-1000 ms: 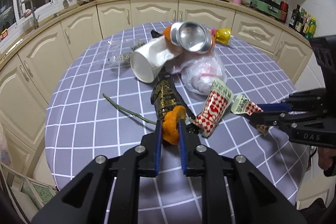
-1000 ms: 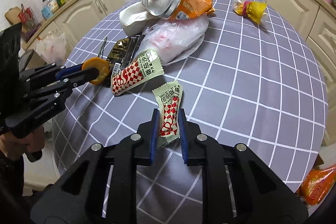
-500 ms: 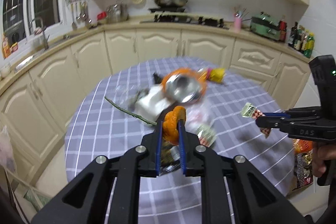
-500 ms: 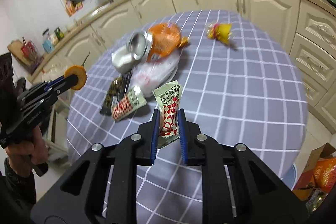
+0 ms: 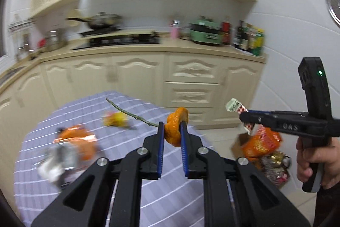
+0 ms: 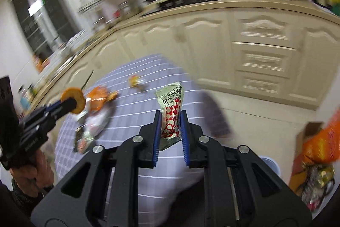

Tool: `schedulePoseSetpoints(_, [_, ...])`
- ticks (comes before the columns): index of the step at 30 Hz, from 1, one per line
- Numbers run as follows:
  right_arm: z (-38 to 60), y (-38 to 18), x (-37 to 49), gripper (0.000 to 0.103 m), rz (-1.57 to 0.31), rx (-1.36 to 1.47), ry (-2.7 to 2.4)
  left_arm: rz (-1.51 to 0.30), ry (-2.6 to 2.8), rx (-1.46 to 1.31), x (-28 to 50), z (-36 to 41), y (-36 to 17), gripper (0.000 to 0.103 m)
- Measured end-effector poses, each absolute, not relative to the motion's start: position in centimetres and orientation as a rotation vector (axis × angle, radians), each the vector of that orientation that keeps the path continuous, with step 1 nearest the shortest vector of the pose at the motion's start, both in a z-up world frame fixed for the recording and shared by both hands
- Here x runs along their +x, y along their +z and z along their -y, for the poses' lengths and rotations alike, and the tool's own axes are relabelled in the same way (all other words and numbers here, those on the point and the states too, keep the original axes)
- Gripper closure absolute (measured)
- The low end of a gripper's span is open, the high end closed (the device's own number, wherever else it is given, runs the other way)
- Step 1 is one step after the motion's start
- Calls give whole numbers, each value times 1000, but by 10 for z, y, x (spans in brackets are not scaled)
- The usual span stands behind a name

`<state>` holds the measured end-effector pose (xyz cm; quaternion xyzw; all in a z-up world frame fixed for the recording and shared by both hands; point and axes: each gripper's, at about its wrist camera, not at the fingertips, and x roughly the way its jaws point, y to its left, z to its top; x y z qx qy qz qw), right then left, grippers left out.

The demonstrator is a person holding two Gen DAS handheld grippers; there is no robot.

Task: Collect trash
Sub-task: 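Carry both held items to the blue bin and open both tools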

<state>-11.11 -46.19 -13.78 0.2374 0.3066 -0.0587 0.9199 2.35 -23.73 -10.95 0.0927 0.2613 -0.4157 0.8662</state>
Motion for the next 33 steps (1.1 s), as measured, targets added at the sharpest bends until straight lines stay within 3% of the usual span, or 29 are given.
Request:
schedulePoseSetpoints(6, [539, -167, -165, 85, -651, 605, -323, -601, -1055, 243, -3, 324, -134, 90])
schedulePoseSetpoints(15, [600, -256, -211, 85, -748, 841, -463, -775, -1241, 469, -57, 439, -223, 90])
schedulePoseSetpoints(26, [632, -321, -210, 82, -801, 998, -477, -926, -1336, 694, -80, 508, -305, 88])
schedulePoseSetpoints(28, [638, -334, -209, 82, -818, 1038, -483, -950, -1337, 743, -79, 517, -317, 77])
schedulePoseSetpoints(30, [642, -344, -212, 81, -823, 1075, -506, -943, -1303, 754, -73, 519, -321, 32])
schedulePoseSetpoints(31, [642, -346, -214, 64, -820, 1087, -517, -925, -1292, 746, -72, 517, -319, 24])
schedulePoseSetpoints(32, [641, -348, -216, 33, -813, 1090, -528, -904, -1282, 731, -68, 514, -316, 19])
schedulePoseSetpoints(33, [640, -347, -219, 26, -803, 1086, -543, -898, -1277, 722, -67, 512, -313, 18])
